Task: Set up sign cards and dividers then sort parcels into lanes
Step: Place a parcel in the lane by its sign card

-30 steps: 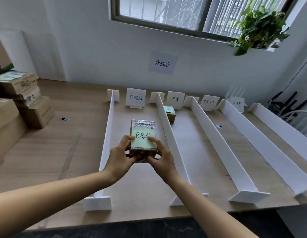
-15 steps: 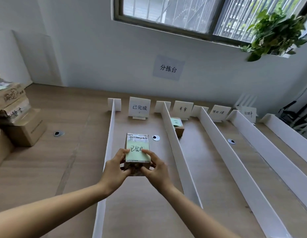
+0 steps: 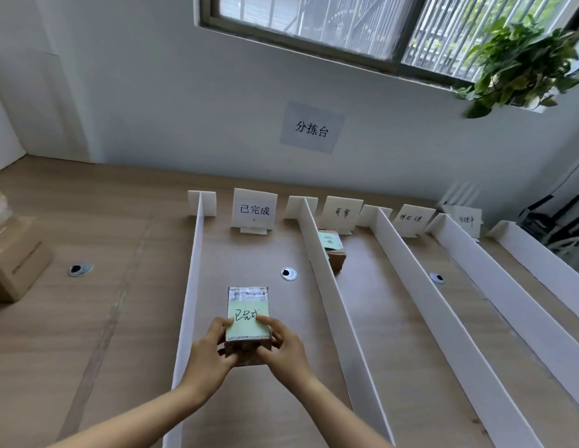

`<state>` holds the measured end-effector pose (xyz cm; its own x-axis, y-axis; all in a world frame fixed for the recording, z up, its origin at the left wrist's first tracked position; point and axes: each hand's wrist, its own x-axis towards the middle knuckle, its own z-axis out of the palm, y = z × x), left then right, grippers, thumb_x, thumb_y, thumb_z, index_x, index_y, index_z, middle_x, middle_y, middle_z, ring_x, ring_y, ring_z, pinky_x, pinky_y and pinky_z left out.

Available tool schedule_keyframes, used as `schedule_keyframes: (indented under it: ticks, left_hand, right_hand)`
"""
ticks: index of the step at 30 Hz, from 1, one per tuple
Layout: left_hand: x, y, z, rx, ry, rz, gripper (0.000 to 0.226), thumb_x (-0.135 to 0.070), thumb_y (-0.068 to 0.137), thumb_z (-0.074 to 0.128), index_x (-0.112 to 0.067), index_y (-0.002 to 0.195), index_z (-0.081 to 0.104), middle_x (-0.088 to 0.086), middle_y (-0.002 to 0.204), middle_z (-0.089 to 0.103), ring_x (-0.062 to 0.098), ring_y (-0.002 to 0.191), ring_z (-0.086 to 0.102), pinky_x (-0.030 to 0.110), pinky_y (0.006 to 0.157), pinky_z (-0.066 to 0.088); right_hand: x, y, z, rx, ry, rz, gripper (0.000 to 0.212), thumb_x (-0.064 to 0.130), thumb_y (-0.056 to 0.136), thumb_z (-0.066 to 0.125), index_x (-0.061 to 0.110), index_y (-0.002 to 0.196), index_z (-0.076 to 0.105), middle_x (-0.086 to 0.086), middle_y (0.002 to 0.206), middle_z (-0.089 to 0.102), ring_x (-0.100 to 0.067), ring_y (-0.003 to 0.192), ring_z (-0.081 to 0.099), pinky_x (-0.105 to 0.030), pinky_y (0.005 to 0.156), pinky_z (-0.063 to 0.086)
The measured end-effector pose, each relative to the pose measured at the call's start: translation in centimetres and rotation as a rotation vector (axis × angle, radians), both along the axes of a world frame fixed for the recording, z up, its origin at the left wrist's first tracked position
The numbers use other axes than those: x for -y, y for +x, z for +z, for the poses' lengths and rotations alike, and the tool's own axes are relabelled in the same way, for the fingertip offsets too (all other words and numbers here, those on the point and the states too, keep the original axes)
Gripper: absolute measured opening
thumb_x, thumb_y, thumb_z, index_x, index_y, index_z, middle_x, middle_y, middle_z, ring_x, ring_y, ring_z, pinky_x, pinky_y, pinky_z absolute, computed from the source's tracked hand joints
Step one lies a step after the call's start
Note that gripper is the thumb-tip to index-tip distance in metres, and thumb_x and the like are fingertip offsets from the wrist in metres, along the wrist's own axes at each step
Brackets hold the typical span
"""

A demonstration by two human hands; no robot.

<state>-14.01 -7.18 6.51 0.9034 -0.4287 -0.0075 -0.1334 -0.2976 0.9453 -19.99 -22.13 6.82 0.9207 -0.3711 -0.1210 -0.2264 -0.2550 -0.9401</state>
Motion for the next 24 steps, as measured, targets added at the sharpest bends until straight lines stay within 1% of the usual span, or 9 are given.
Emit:
schedule_keyframes:
  ticks: [2,5,7,9,13,17,20,22,24]
  left_hand:
    - [0.4,0.5,-0.9,-0.02,0.022,0.007,0.056,0.002,0.077,0.071,-0.044,0.098,0.047,-0.01,0.103,0.064,0.011,0.091,0.065,0.009,0.071,0.051]
    - [1.0,1.5,-2.3,-0.046,0.068,0.042,0.046,0.005,0.078,0.067,-0.024,0.108,0.048,0.003,0.111,0.065,0.015,0.093,0.065,0.018,0.077,0.054]
    - [1.5,2.3,-3.3,-0.061,0.1,0.07,0.045,0.006,0.078,0.065,-0.016,0.113,0.048,0.003,0.114,0.064,0.016,0.094,0.065,0.023,0.08,0.054]
    - [2.1,2.9,-4.1,-0.068,0.135,0.096,0.046,0.007,0.078,0.063,-0.014,0.116,0.048,0.002,0.114,0.063,0.015,0.092,0.064,0.024,0.081,0.053]
    - [3.3,4.0,-6.3,-0.108,0.188,0.145,0.052,0.012,0.076,0.059,-0.012,0.121,0.049,0.008,0.117,0.064,0.017,0.095,0.063,0.026,0.086,0.051]
    - [3.8,5.2,-8.4,-0.139,0.239,0.191,0.059,0.014,0.075,0.054,-0.014,0.127,0.048,0.012,0.119,0.063,0.023,0.103,0.061,0.032,0.091,0.051]
    - [4.2,6.4,-9.0,-0.138,0.246,0.251,0.06,0.015,0.077,0.053,-0.017,0.128,0.05,0.008,0.118,0.062,0.021,0.102,0.06,0.03,0.092,0.049]
    - [4.7,7.4,-9.3,-0.144,0.225,0.301,0.06,0.015,0.079,0.052,-0.02,0.128,0.052,0.006,0.118,0.063,0.021,0.101,0.06,0.031,0.093,0.048]
    - [5.2,8.6,-9.4,-0.148,0.209,0.333,0.061,0.014,0.079,0.053,-0.022,0.128,0.052,0.005,0.119,0.063,0.022,0.101,0.062,0.034,0.095,0.049]
  right_hand:
    - [0.2,0.8,-1.0,-0.019,0.012,0.007,0.055,-0.005,0.074,0.056,0.035,0.111,0.061,0.008,0.115,0.066,-0.008,0.105,0.065,-0.028,0.091,0.054]
    - [0.6,2.1,-2.3,-0.061,0.02,0.018,0.056,-0.006,0.073,0.054,0.033,0.112,0.06,0.007,0.113,0.066,-0.003,0.101,0.064,-0.018,0.086,0.052]
    - [0.9,3.1,-3.0,-0.088,0.031,0.024,0.057,-0.008,0.073,0.053,0.032,0.113,0.059,0.008,0.111,0.066,0.003,0.095,0.063,-0.014,0.081,0.05]
    - [1.3,4.0,-3.8,-0.11,0.047,0.032,0.057,-0.01,0.074,0.052,0.03,0.114,0.059,0.007,0.109,0.065,0.004,0.091,0.063,-0.013,0.08,0.05]
    - [2.1,5.7,-6.0,-0.153,0.062,0.041,0.057,-0.013,0.074,0.05,0.031,0.11,0.059,-0.002,0.112,0.066,-0.006,0.092,0.065,-0.015,0.079,0.051]
    - [2.7,7.1,-7.7,-0.188,0.081,0.068,0.058,-0.018,0.073,0.048,0.029,0.105,0.059,-0.002,0.112,0.064,0.013,0.09,0.062,-0.012,0.077,0.049]
    - [2.9,8.6,-8.5,-0.194,0.04,0.09,0.063,-0.015,0.075,0.049,0.041,0.104,0.056,0.006,0.109,0.064,0.018,0.092,0.059,-0.009,0.081,0.047]
    - [3.2,10.1,-9.0,-0.196,-0.013,0.096,0.072,-0.009,0.076,0.051,0.059,0.101,0.054,0.008,0.106,0.066,0.009,0.093,0.062,-0.012,0.084,0.049]
    - [3.7,11.7,-9.4,-0.186,-0.041,0.099,0.08,-0.006,0.076,0.053,0.071,0.094,0.052,0.006,0.104,0.067,-0.001,0.094,0.062,-0.014,0.084,0.05]
